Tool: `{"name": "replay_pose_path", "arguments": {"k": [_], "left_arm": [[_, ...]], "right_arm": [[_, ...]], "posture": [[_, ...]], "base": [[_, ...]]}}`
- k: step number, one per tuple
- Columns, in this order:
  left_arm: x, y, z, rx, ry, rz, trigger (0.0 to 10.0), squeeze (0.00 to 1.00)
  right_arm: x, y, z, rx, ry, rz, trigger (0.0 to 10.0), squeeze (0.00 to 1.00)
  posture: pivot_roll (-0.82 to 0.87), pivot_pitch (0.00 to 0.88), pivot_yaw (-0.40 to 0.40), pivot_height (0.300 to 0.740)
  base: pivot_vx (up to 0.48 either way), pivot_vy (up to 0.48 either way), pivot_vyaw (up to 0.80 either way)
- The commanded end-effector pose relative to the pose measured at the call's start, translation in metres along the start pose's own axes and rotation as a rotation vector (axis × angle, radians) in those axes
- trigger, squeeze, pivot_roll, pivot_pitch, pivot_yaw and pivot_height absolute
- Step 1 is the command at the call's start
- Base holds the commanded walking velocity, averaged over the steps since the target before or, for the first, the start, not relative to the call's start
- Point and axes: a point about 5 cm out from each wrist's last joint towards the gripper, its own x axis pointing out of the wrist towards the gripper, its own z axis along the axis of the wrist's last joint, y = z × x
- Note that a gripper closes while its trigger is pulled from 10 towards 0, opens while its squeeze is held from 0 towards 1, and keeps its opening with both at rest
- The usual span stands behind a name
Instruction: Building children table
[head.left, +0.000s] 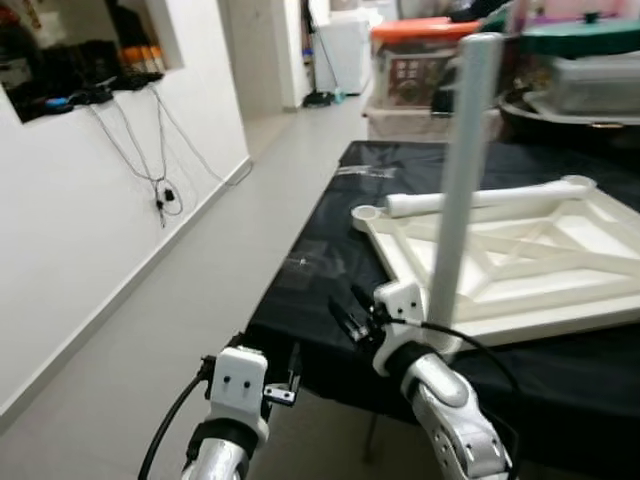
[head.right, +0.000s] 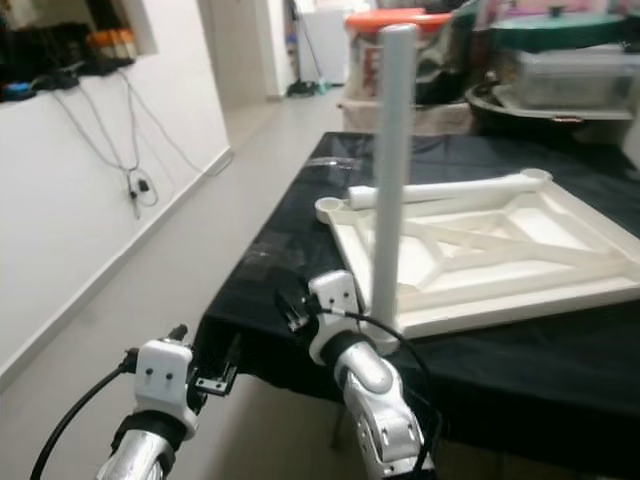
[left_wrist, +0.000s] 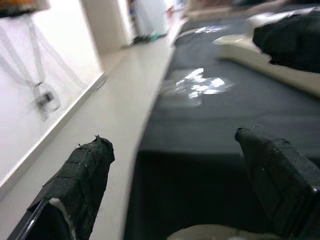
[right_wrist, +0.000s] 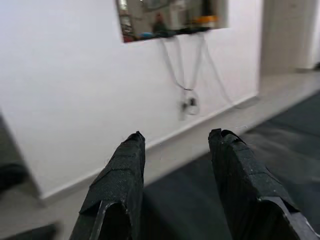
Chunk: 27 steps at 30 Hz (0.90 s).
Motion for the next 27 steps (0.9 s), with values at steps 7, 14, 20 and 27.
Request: {"name": "replay_pose_path", "arguments": {"k": [7,14,20,27], "left_arm": [[-0.002,-0.003,-0.003,-0.005,0.02,-0.014,10.0,0.0],[-0.002,-0.003,-0.004,-0.005,0.024,-0.018,10.0,0.0],[-0.001,-0.003,-0.005,-0.005,0.027,-0.02,10.0,0.0],[0.0,-0.005,-0.005,-0.005,0.029,-0.026,10.0,0.0]], "right_arm": [[0.005,0.004,0.02,-0.064,-0.086,-0.068,10.0,0.0],[0.014,-0.005,0.037,-0.14,-0.12,-0.251,10.0,0.0],[0.021,-0.005,0.046,-0.175,-0.125,-0.344,10.0,0.0],[0.036,-0.01,0.05,-0.203,-0.105,-0.485,10.0,0.0]], "posture": [[-0.01,0.0,0.024,0.74],[-0.01,0.0,0.026,0.74],[-0.01,0.0,0.026,0.74],[-0.01,0.0,0.016,0.74]], "base": [[0.0,0.0,0.0],[0.0,0.0,0.0],[0.0,0.0,0.0],[0.0,0.0,0.0]]}}
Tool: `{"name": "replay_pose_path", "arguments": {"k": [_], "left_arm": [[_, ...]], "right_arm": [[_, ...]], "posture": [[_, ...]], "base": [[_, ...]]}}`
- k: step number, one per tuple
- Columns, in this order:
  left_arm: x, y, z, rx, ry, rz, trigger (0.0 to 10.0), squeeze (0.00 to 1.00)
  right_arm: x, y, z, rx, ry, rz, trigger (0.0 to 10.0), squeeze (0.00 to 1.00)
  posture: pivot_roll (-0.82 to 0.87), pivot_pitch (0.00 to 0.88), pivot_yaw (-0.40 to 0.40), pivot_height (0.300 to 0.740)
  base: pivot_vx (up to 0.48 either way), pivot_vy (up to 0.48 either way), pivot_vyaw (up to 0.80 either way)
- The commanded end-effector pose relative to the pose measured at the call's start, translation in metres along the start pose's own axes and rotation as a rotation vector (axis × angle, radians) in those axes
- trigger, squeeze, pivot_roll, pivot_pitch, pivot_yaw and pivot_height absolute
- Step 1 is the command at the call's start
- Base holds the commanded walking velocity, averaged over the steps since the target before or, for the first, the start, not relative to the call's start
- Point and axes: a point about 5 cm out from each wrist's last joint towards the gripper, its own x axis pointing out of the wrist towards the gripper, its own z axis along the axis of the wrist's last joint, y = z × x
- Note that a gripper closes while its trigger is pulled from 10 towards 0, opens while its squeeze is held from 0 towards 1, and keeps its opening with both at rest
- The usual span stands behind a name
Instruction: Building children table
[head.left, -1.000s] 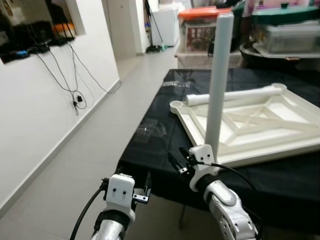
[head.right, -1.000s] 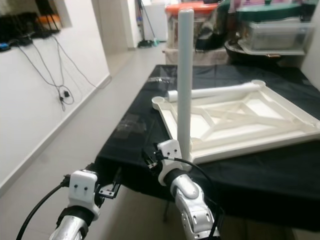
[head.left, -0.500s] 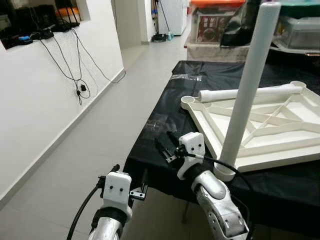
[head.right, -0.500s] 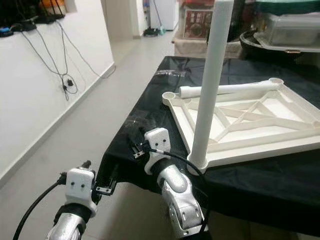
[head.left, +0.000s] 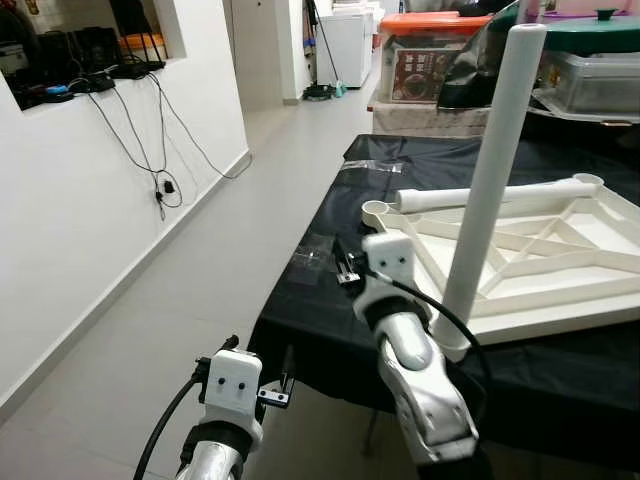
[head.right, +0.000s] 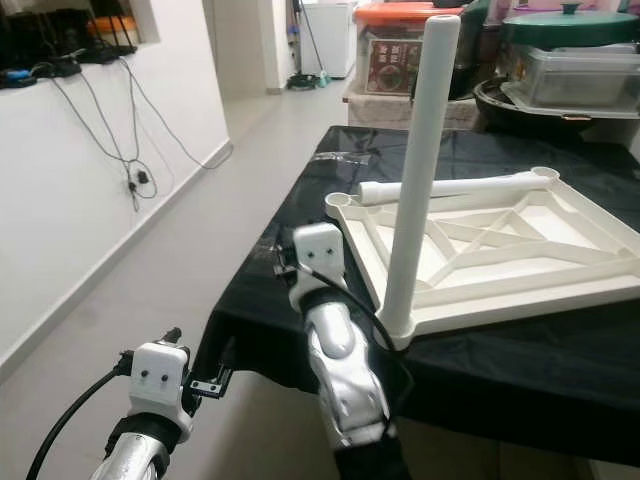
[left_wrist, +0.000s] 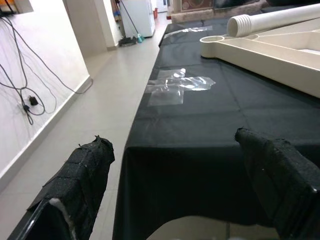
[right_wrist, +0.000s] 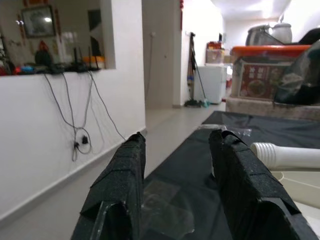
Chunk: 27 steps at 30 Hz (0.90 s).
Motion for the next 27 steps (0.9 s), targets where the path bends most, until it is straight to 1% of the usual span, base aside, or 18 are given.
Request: {"name": "replay_pose_path", "arguments": {"k": [1,2,3,5,7,12,13,14,18,20,21,23,24,25,26,27], "left_arm": [[0.001,0.0,-0.005,0.001,0.026,0.002,10.0,0.0],[0.001,0.0,-0.005,0.001,0.026,0.002,10.0,0.0],[0.001,-0.002,-0.005,0.0,0.022,0.004,10.0,0.0],[0.001,-0.002,-0.005,0.0,0.022,0.004,10.0,0.0],[0.001,-0.003,-0.005,-0.003,0.02,0.0,10.0,0.0],[0.002,-0.004,-0.005,-0.002,0.021,-0.008,10.0,0.0],[0.001,-0.004,-0.005,0.001,0.022,-0.007,10.0,0.0],[0.001,-0.004,-0.005,0.001,0.022,-0.006,10.0,0.0],[0.001,-0.004,-0.005,0.0,0.021,-0.004,10.0,0.0],[0.0,-0.005,-0.005,-0.002,0.021,-0.003,10.0,0.0],[0.0,-0.005,-0.005,-0.002,0.021,-0.003,10.0,0.0],[0.0,-0.005,-0.005,-0.004,0.022,-0.003,10.0,0.0],[0.001,-0.005,-0.006,-0.005,0.022,-0.004,10.0,0.0],[0.001,-0.005,-0.006,-0.005,0.022,-0.004,10.0,0.0],[0.001,-0.005,-0.005,-0.006,0.023,-0.004,10.0,0.0],[0.001,-0.005,-0.005,-0.006,0.023,-0.004,10.0,0.0]], "right_arm": [[0.007,0.001,-0.003,-0.004,0.025,-0.028,10.0,0.0],[0.007,0.001,-0.003,-0.004,0.025,-0.028,10.0,0.0],[0.017,-0.001,-0.004,0.011,0.042,-0.061,10.0,0.0],[0.017,-0.001,-0.004,0.011,0.042,-0.061,10.0,0.0],[0.027,-0.006,-0.01,0.026,0.09,-0.099,10.0,0.0],[0.031,-0.007,-0.014,0.022,0.113,-0.123,10.0,0.0],[0.034,-0.012,-0.017,0.006,0.135,-0.176,10.0,0.0],[0.035,-0.013,-0.018,-0.001,0.14,-0.193,10.0,0.0],[0.036,-0.018,-0.02,-0.008,0.151,-0.225,10.0,0.0],[0.039,-0.029,-0.023,-0.02,0.171,-0.289,10.0,0.0],[0.039,-0.029,-0.023,-0.02,0.171,-0.289,10.0,0.0],[0.04,-0.038,-0.027,-0.023,0.19,-0.337,10.0,0.0],[0.04,-0.045,-0.028,-0.032,0.197,-0.384,10.0,0.0],[0.04,-0.045,-0.028,-0.032,0.197,-0.384,10.0,0.0],[0.039,-0.059,-0.03,-0.053,0.205,-0.47,10.0,0.0],[0.039,-0.059,-0.03,-0.053,0.205,-0.47,10.0,0.0]], "posture": [[-0.01,0.0,0.007,0.74],[-0.01,0.0,0.007,0.74],[-0.03,0.0,-0.004,0.74],[-0.03,0.0,-0.004,0.74],[-0.04,0.0,0.01,0.74],[-0.04,0.0,0.012,0.74],[-0.04,0.0,0.012,0.74],[-0.04,0.0,0.012,0.74],[-0.03,0.0,0.008,0.74],[-0.03,0.0,0.006,0.74],[-0.03,0.0,0.006,0.74],[-0.03,0.0,0.006,0.74],[-0.03,0.0,0.006,0.74],[-0.03,0.0,0.006,0.74],[-0.03,0.0,0.007,0.74],[-0.03,0.0,0.007,0.74]], "base": [[0.0,0.0,0.0],[0.0,0.0,0.0],[0.0,0.0,0.0],[0.0,0.0,0.0],[0.0,0.0,0.0],[0.0,0.0,0.0],[0.0,0.0,0.0],[0.0,0.0,0.0],[0.0,0.0,0.0],[0.0,0.0,0.0],[0.0,0.0,0.0],[0.0,0.0,0.0],[0.0,0.0,0.0],[0.0,0.0,0.0],[0.0,0.0,0.0],[0.0,0.0,0.0]]}}
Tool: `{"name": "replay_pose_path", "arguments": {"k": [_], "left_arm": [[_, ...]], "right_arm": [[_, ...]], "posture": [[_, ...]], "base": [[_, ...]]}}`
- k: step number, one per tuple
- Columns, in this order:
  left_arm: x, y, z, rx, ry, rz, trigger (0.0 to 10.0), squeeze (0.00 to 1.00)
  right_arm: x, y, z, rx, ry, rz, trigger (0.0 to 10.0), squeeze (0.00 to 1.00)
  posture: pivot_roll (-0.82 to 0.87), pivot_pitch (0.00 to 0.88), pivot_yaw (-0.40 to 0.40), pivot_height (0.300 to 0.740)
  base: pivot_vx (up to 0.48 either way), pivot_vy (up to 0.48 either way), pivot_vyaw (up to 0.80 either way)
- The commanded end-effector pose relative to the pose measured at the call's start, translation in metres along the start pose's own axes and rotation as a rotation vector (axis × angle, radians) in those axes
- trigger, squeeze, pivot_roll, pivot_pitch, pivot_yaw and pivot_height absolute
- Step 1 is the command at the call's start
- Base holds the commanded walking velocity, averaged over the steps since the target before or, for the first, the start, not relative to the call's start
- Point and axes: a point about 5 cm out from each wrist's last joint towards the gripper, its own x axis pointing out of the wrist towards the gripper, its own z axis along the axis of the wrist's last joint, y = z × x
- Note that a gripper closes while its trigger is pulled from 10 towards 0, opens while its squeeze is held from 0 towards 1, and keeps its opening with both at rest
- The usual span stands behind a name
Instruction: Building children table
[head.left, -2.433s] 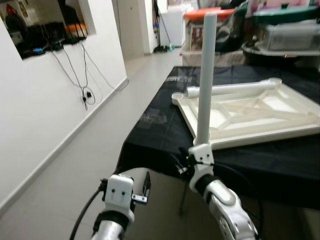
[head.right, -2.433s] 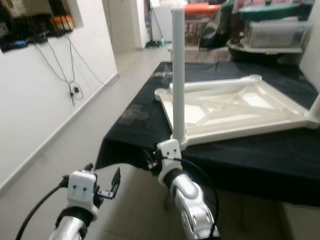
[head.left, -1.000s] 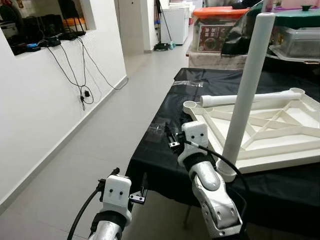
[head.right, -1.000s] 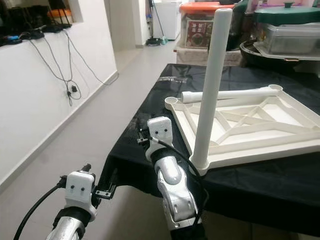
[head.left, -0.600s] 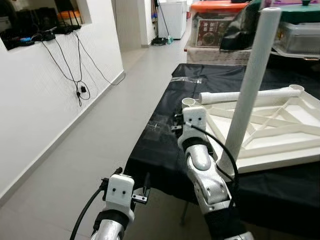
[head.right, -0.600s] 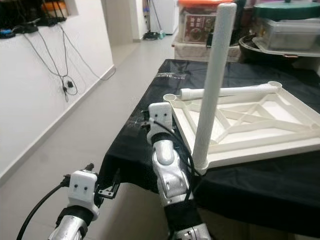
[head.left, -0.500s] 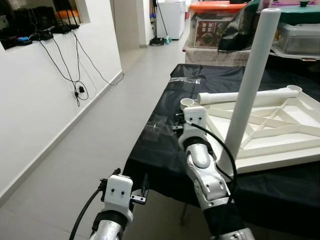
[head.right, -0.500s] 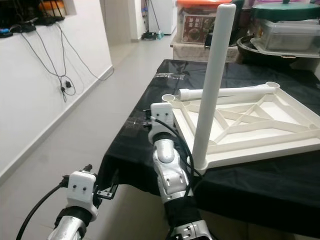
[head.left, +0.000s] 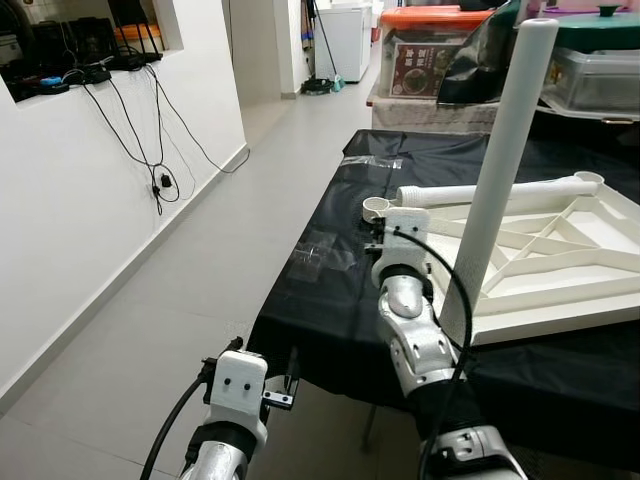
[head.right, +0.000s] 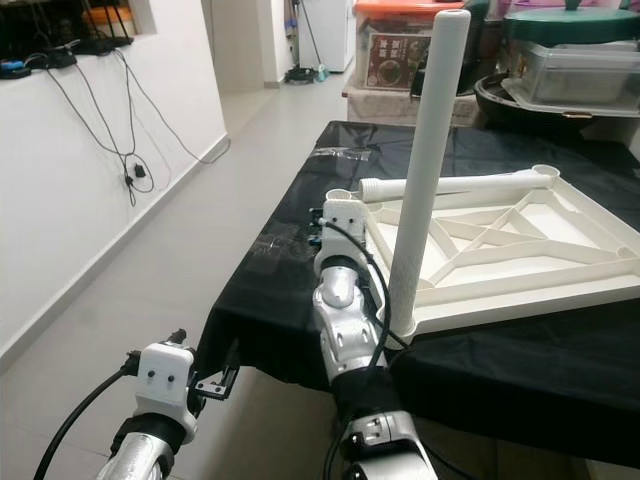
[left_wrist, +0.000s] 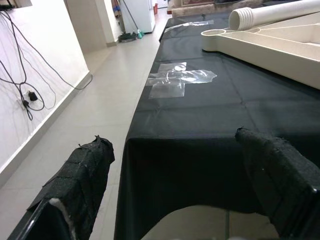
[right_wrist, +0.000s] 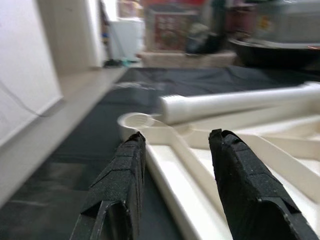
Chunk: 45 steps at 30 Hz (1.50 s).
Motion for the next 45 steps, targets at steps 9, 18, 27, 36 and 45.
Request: {"name": "replay_pose_path", "arguments": {"k": [9,18,27,36,45], "left_arm": [[0.001,0.001,-0.001,-0.005,0.013,0.001,10.0,0.0],[0.003,-0.001,0.0,-0.005,0.011,0.002,10.0,0.0],[0.001,0.001,-0.002,-0.005,0.018,-0.002,10.0,0.0],[0.002,0.002,-0.002,0.0,0.019,-0.002,10.0,0.0],[0.002,0.002,-0.002,-0.003,0.02,0.0,10.0,0.0]], "right_arm": [[0.013,-0.049,-0.006,-0.051,0.025,-0.292,10.0,0.0],[0.018,-0.079,-0.01,-0.115,0.038,-0.403,10.0,0.0],[0.032,-0.137,-0.002,-0.21,-0.034,-0.469,10.0,0.0],[0.04,-0.154,0.005,-0.225,-0.037,-0.548,10.0,0.0],[0.041,-0.101,0.003,-0.092,-0.021,-0.27,10.0,0.0]], "posture": [[-0.01,0.011,0.022,0.74],[-0.04,0.015,0.008,0.74],[-0.06,0.016,0.026,0.74],[-0.06,0.017,0.026,0.74],[-0.03,0.013,0.03,0.74]], "base": [[0.0,0.0,0.0],[0.0,0.0,0.0],[0.0,0.0,0.0],[0.0,0.0,0.0],[0.0,0.0,0.0]]}}
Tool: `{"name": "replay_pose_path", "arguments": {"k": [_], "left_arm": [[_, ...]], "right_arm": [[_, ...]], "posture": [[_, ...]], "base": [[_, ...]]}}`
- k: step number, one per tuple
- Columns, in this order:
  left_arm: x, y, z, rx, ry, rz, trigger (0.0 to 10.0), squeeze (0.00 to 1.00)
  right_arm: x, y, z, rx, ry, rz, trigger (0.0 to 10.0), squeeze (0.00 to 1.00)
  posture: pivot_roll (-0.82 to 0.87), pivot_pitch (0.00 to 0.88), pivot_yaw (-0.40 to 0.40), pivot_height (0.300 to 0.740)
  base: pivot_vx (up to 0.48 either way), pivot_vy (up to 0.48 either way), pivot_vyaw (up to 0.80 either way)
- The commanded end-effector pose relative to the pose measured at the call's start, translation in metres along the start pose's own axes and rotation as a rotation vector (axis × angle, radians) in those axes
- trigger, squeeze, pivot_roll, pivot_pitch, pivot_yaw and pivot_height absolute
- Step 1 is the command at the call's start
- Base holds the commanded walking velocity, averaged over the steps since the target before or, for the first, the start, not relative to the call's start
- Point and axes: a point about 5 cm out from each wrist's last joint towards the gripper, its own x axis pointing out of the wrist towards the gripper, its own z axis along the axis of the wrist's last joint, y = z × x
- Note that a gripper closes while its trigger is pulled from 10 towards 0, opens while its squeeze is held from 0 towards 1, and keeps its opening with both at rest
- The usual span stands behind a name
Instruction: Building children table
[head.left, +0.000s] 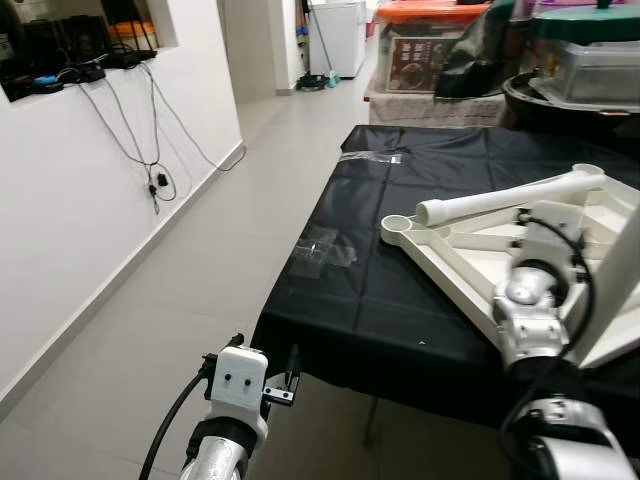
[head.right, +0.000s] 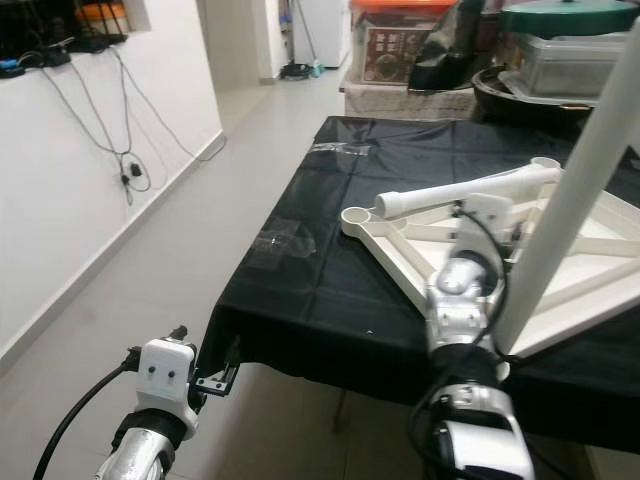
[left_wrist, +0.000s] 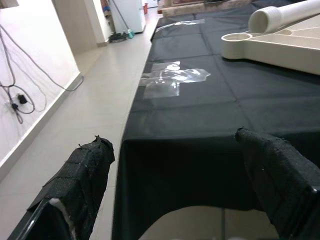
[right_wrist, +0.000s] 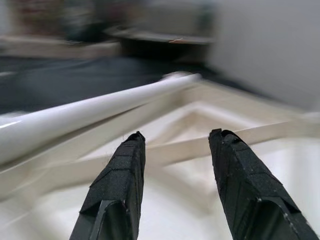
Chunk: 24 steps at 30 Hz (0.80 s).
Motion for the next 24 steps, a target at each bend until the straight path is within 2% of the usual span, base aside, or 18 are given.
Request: {"name": "replay_pose_path", "arguments": {"k": [1,2,3,4,5,6,8,9,12,13,15,17,19,20,21,22,23,24], "left_arm": [[-0.001,0.002,-0.004,-0.002,0.025,0.008,10.0,0.0],[-0.001,0.002,-0.004,-0.002,0.025,0.008,10.0,0.0],[-0.001,0.002,-0.004,-0.002,0.025,0.008,10.0,0.0],[-0.001,0.002,-0.004,-0.002,0.025,0.008,10.0,0.0],[0.0,0.002,-0.004,-0.001,0.025,0.008,10.0,0.0],[0.0,0.002,-0.004,-0.001,0.025,0.008,10.0,0.0],[-0.001,0.001,-0.004,0.0,0.023,0.01,10.0,0.0],[-0.001,0.001,-0.004,0.0,0.023,0.01,10.0,0.0],[-0.002,-0.001,-0.003,-0.004,0.021,0.01,10.0,0.0],[-0.003,-0.002,-0.003,-0.008,0.021,0.008,10.0,0.0],[-0.003,-0.002,-0.003,-0.008,0.021,0.008,10.0,0.0],[-0.005,-0.006,-0.001,-0.017,0.019,0.004,10.0,0.0],[-0.005,-0.006,-0.001,-0.017,0.019,0.004,10.0,0.0],[-0.006,-0.008,0.0,-0.021,0.018,0.003,10.0,0.0],[-0.006,-0.008,0.0,-0.021,0.018,0.003,10.0,0.0],[-0.01,-0.01,0.001,-0.023,0.017,0.0,10.0,0.0],[-0.01,-0.01,0.001,-0.023,0.017,0.0,10.0,0.0],[-0.013,-0.012,0.003,-0.025,0.016,-0.005,10.0,0.0]], "right_arm": [[-0.003,0.012,0.009,0.048,-0.022,0.069,10.0,0.0],[-0.003,0.012,0.009,0.048,-0.022,0.069,10.0,0.0],[-0.008,0.025,0.011,0.085,-0.022,0.145,10.0,0.0],[-0.008,0.025,0.011,0.085,-0.022,0.145,10.0,0.0],[-0.017,0.042,0.017,0.127,-0.044,0.253,10.0,0.0],[-0.017,0.042,0.017,0.127,-0.044,0.253,10.0,0.0],[-0.034,0.067,0.027,0.161,-0.089,0.448,10.0,0.0],[-0.034,0.067,0.027,0.161,-0.089,0.448,10.0,0.0],[-0.041,0.081,0.034,0.165,-0.104,0.553,10.0,0.0],[-0.042,0.089,0.037,0.149,-0.099,0.604,10.0,0.0],[-0.042,0.089,0.037,0.149,-0.099,0.604,10.0,0.0],[-0.037,0.104,0.028,0.018,0.019,0.677,10.0,0.0],[-0.037,0.104,0.028,0.018,0.019,0.677,10.0,0.0],[-0.034,0.108,0.024,-0.023,0.068,0.69,10.0,0.0],[-0.034,0.108,0.024,-0.023,0.068,0.69,10.0,0.0],[-0.025,0.106,0.025,-0.06,0.099,0.684,10.0,0.36],[-0.025,0.106,0.025,-0.06,0.099,0.684,10.0,0.36],[-0.017,0.102,0.028,-0.084,0.114,0.674,10.0,1.0]], "posture": [[-0.03,0.013,0.03,0.74],[-0.03,0.013,0.03,0.74],[-0.02,0.012,0.03,0.74],[-0.02,0.012,0.03,0.74],[-0.01,0.011,0.023,0.74],[-0.01,0.011,0.023,0.74],[-0.01,0.011,0.007,0.74],[-0.01,0.011,0.007,0.74],[-0.02,0.016,0.008,0.74],[-0.02,0.023,0.006,0.74],[-0.02,0.023,0.006,0.74],[-0.01,0.039,-0.009,0.74],[-0.01,0.039,-0.009,0.74],[-0.01,0.039,-0.009,0.74],[-0.01,0.039,-0.009,0.74],[0.01,0.066,-0.023,0.74],[0.01,0.066,-0.023,0.74],[0.01,0.074,-0.026,0.74]], "base": [[0.0,0.0,0.0],[0.0,0.0,0.0],[0.0,0.0,0.0],[0.0,0.0,0.0],[0.0,0.0,0.0],[0.0,0.0,0.0],[0.0,0.0,0.0],[0.0,0.0,0.0],[0.0,0.0,0.0],[0.0,0.0,0.0],[0.0,0.0,0.0],[0.0,0.0,0.0],[0.0,0.0,0.0],[0.0,0.0,0.0],[0.0,0.0,0.0],[0.0,0.0,0.0],[0.0,0.0,0.0],[0.0,0.0,0.0]]}}
